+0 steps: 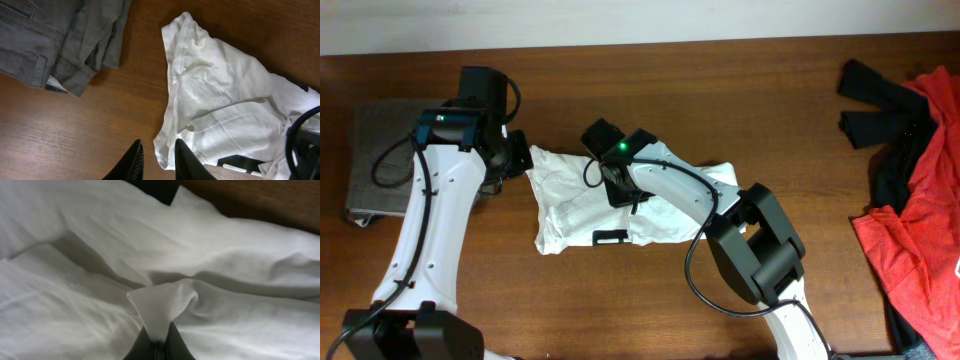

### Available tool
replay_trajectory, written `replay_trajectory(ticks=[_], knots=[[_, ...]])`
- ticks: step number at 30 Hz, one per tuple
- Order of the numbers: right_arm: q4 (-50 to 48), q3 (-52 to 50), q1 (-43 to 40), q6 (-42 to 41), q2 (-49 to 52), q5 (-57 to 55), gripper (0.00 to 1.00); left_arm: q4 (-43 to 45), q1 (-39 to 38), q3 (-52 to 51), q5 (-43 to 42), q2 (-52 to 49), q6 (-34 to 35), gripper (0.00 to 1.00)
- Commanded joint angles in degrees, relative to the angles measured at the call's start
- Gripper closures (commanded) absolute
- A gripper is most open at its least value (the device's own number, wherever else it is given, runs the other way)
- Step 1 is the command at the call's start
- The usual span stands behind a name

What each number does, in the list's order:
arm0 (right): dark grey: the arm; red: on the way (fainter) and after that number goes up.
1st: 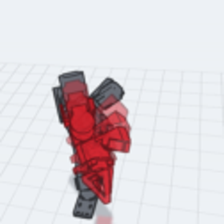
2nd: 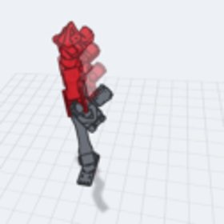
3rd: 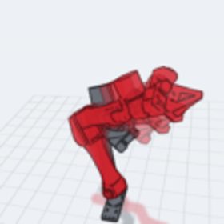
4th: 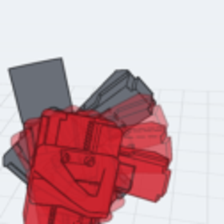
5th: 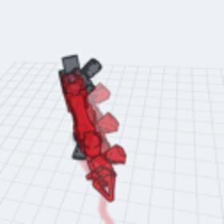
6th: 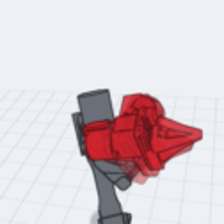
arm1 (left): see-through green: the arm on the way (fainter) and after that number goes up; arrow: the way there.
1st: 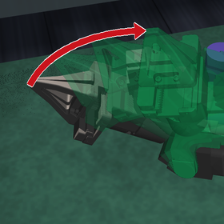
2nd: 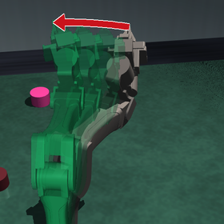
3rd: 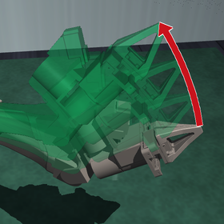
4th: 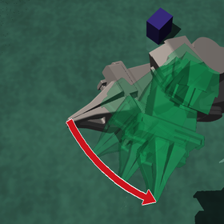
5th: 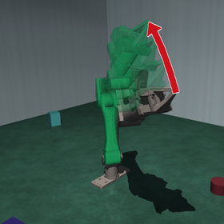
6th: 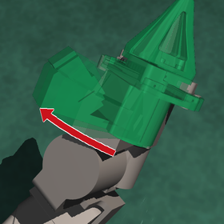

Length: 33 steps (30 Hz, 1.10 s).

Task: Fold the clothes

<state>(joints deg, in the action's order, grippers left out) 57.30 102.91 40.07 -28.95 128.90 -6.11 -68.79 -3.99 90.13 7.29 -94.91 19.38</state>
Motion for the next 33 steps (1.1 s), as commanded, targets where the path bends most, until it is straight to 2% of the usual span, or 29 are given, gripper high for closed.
replay_trajectory(ticks=[1, 13, 17, 19, 22, 28, 33], knots=[[1.0, 3.9, 0.0, -0.5, -1.8, -3.1, 0.96, -0.1, 0.3, 0.7, -0.5, 0.4, 0.7, 0.78], [-0.2, 7.1, 0.0, -0.5, -1.6, -4.3, 0.93, -0.3, 0.3, 0.7, -1.0, 0.4, 0.7, 0.78], [-0.6, 7.1, 0.0, -0.5, -1.6, -3.9, 0.73, -0.3, 0.3, 0.7, -1.0, 0.4, 0.7, 0.78], [-0.8, 7.1, 0.0, -0.5, -1.6, -3.4, 0.52, -0.3, 0.3, 0.7, -1.0, 0.4, 0.7, 0.78], [-0.2, 7.3, -0.4, 1.7, -1.9, -3.2, 0.44, -0.3, 0.3, 0.7, -1.0, 0.4, 0.7, 0.78], [11.5, 12.6, -5.4, 2.4, -6.6, -1.8, 0.43, -0.5, 0.3, 0.7, -1.0, 0.4, 0.7, 0.78], [20.1, 13.9, -13.5, 9.6, -11.0, 8.2, 0.44, -0.3, 0.3, 0.7, -1.0, 0.4, 0.7, 0.78]])
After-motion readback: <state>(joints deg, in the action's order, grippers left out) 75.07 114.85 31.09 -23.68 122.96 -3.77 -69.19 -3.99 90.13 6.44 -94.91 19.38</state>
